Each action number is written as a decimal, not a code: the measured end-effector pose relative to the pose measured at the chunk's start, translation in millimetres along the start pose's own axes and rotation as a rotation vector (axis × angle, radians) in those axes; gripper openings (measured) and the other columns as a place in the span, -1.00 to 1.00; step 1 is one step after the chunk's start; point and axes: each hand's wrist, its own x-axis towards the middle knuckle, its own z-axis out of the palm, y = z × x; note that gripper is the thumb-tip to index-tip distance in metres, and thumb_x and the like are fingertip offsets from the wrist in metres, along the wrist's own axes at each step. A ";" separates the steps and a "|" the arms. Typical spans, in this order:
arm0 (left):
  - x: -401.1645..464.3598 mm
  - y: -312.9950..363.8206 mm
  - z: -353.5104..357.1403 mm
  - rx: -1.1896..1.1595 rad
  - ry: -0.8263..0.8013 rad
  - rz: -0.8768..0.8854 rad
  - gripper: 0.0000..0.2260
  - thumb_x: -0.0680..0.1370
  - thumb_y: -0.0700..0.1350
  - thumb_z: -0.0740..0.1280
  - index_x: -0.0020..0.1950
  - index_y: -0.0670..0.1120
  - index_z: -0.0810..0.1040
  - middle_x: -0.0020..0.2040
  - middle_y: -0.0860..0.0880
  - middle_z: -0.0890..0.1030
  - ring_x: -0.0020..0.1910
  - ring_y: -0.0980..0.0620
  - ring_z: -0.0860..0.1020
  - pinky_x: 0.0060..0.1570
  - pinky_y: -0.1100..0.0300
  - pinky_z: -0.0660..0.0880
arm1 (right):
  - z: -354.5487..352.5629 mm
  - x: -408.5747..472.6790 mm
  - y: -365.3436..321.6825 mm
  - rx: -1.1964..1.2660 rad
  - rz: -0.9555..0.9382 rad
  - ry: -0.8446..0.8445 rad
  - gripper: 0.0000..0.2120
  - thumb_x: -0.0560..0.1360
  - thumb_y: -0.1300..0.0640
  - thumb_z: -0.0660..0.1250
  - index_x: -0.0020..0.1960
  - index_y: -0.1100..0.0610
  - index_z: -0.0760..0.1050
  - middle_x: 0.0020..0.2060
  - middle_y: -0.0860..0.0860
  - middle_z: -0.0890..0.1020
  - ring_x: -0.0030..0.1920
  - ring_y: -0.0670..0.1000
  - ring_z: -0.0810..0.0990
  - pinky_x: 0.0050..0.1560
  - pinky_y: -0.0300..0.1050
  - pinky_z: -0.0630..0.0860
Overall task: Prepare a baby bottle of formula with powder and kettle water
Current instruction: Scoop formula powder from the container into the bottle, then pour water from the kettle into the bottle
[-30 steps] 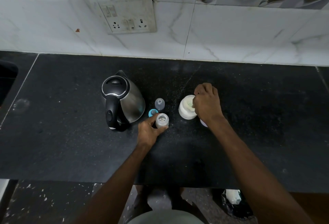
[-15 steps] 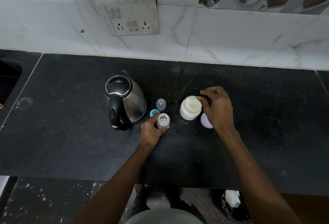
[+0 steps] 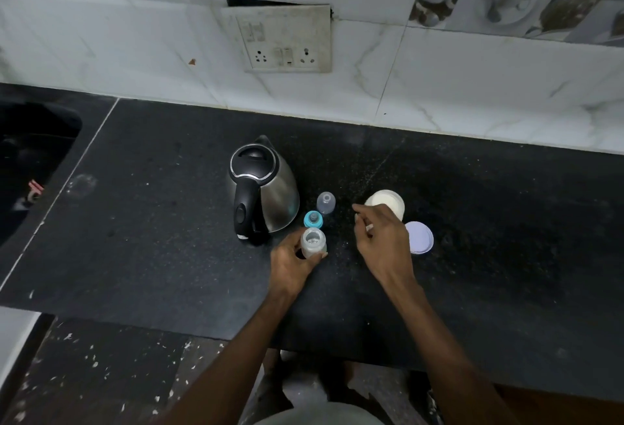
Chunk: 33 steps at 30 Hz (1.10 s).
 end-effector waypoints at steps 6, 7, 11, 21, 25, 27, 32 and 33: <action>-4.2 -4.1 -3.7 0.031 0.012 -0.010 -0.54 0.37 -0.12 0.67 0.24 -0.02 0.68 0.08 0.08 0.75 0.08 0.15 0.71 0.14 0.02 0.67 | 9.8 -8.8 -11.0 0.019 -0.012 -0.053 -0.75 0.56 0.26 0.41 0.21 0.13 0.68 -0.05 0.04 0.66 -0.08 0.05 0.66 -0.08 0.06 0.65; -4.4 -5.3 -3.5 0.040 0.011 -0.009 -0.53 0.36 -0.10 0.68 0.24 -0.02 0.68 0.09 0.08 0.75 0.09 0.15 0.71 0.14 0.01 0.67 | 10.2 -8.4 -11.9 0.026 -0.016 -0.061 -0.75 0.56 0.26 0.41 0.21 0.14 0.68 -0.05 0.04 0.66 -0.09 0.04 0.66 -0.08 0.06 0.65; -4.5 -7.6 -4.1 0.064 -0.025 -0.020 -0.38 0.32 -0.02 0.71 0.34 -0.03 0.62 0.19 0.06 0.72 0.17 0.13 0.68 0.20 -0.01 0.65 | 11.5 -4.1 -11.2 0.047 -0.014 -0.081 -0.74 0.56 0.27 0.39 0.22 0.13 0.68 -0.05 0.02 0.66 -0.09 -0.02 0.65 -0.08 0.03 0.65; -21.5 1.1 -27.1 0.058 0.018 0.028 -0.14 0.29 0.30 0.59 0.46 -0.12 0.53 0.33 -0.01 0.64 0.29 0.10 0.62 0.30 0.16 0.57 | 32.0 4.7 -70.9 0.403 0.154 -0.133 -0.85 0.55 0.21 0.47 0.11 0.11 0.72 -0.05 -0.08 0.74 -0.07 -0.16 0.71 0.02 -0.18 0.65; -28.9 1.3 -45.0 0.091 0.031 0.012 -0.34 0.37 0.25 0.50 0.32 -0.13 0.61 0.19 -0.03 0.70 0.16 0.09 0.67 0.22 0.06 0.62 | 53.5 -1.8 -113.9 0.579 0.296 -0.267 -0.76 0.49 -0.02 0.56 0.06 0.11 0.72 -0.15 -0.11 0.76 -0.10 -0.21 0.72 -0.02 -0.34 0.61; -32.3 -4.1 -54.7 0.094 0.037 -0.012 -0.46 0.39 0.21 0.48 0.25 -0.09 0.62 0.11 -0.01 0.72 0.10 0.09 0.69 0.16 0.00 0.65 | 70.7 -4.6 -125.2 0.593 0.346 -0.340 -0.61 0.42 -0.14 0.59 0.11 0.10 0.71 -0.10 -0.11 0.76 -0.06 -0.22 0.72 0.06 -0.26 0.64; -41.1 -19.0 -80.7 0.087 0.061 -0.071 -0.65 0.45 0.02 0.57 0.16 -0.07 0.63 0.03 0.03 0.73 0.04 0.13 0.70 0.13 0.01 0.66 | 106.4 -11.2 -140.0 0.503 0.334 -0.414 -0.58 0.34 -0.32 0.54 -0.21 0.03 0.58 -0.29 -0.19 0.70 -0.20 -0.22 0.68 -0.04 -0.14 0.65; -42.9 -22.1 -85.9 0.090 0.072 -0.074 -0.70 0.47 -0.03 0.58 0.14 -0.05 0.64 0.02 0.04 0.73 0.04 0.14 0.70 0.14 0.05 0.65 | 109.8 -12.3 -142.9 0.501 0.326 -0.397 -0.61 0.38 -0.25 0.55 -0.27 0.03 0.52 -0.38 -0.21 0.65 -0.30 -0.23 0.62 -0.17 -0.20 0.59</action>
